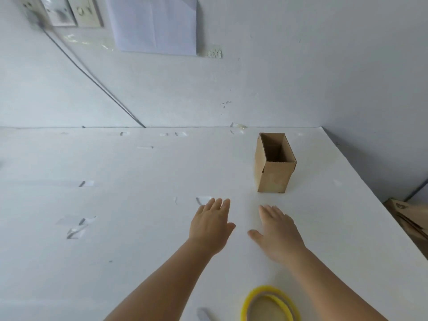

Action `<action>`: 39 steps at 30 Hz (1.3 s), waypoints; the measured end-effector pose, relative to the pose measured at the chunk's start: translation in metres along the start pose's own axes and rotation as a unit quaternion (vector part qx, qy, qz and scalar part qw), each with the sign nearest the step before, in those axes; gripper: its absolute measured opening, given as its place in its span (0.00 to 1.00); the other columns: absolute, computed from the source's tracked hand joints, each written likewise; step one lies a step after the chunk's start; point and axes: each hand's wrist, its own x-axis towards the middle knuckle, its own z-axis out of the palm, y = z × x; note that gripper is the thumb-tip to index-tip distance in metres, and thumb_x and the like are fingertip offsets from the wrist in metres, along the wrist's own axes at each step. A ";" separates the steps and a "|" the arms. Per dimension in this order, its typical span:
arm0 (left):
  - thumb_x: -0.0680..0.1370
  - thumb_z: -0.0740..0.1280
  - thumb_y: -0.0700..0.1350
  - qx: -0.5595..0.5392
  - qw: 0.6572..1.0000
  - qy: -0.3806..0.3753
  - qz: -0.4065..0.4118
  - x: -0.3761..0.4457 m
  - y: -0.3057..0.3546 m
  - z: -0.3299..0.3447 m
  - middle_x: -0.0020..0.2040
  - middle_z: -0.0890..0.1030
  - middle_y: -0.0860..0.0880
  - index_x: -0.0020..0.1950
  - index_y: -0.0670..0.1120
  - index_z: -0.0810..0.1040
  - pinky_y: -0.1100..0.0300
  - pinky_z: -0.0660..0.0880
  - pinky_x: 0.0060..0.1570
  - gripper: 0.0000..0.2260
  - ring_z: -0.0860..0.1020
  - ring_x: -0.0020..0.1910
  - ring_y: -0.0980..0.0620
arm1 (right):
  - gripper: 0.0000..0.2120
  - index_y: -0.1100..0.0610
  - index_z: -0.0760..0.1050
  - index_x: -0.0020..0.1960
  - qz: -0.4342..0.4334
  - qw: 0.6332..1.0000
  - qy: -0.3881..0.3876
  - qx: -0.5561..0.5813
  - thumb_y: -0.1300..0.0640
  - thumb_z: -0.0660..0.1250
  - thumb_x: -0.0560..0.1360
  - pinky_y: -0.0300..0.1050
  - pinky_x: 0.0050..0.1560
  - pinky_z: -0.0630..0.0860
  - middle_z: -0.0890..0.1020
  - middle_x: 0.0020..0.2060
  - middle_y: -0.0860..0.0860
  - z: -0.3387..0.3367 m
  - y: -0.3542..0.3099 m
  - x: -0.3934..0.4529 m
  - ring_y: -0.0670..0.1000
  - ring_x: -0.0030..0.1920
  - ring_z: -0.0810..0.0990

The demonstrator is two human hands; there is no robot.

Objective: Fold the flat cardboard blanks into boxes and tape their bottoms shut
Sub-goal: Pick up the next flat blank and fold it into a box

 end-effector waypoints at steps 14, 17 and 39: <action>0.81 0.58 0.54 -0.007 0.991 0.076 -0.114 -0.235 -0.187 -0.083 0.72 0.66 0.52 0.76 0.48 0.58 0.59 0.60 0.68 0.25 0.63 0.72 0.52 | 0.31 0.57 0.53 0.76 -0.151 0.988 0.033 0.000 0.42 0.55 0.79 0.49 0.74 0.52 0.60 0.75 0.50 0.024 -0.257 -0.110 0.51 0.75 0.54; 0.81 0.57 0.54 -0.007 0.985 0.093 -0.145 -0.285 -0.230 -0.100 0.73 0.66 0.53 0.76 0.48 0.58 0.59 0.59 0.68 0.25 0.63 0.72 0.52 | 0.32 0.58 0.51 0.76 -0.184 0.983 0.025 -0.001 0.42 0.54 0.80 0.50 0.75 0.50 0.58 0.76 0.50 0.035 -0.318 -0.132 0.52 0.76 0.53; 0.81 0.57 0.54 0.004 0.931 0.132 -0.340 -0.428 -0.503 -0.158 0.74 0.66 0.53 0.77 0.48 0.58 0.58 0.59 0.69 0.25 0.62 0.73 0.51 | 0.31 0.57 0.52 0.76 -0.377 0.926 -0.016 -0.003 0.42 0.54 0.80 0.49 0.74 0.50 0.58 0.75 0.49 0.101 -0.646 -0.109 0.50 0.76 0.53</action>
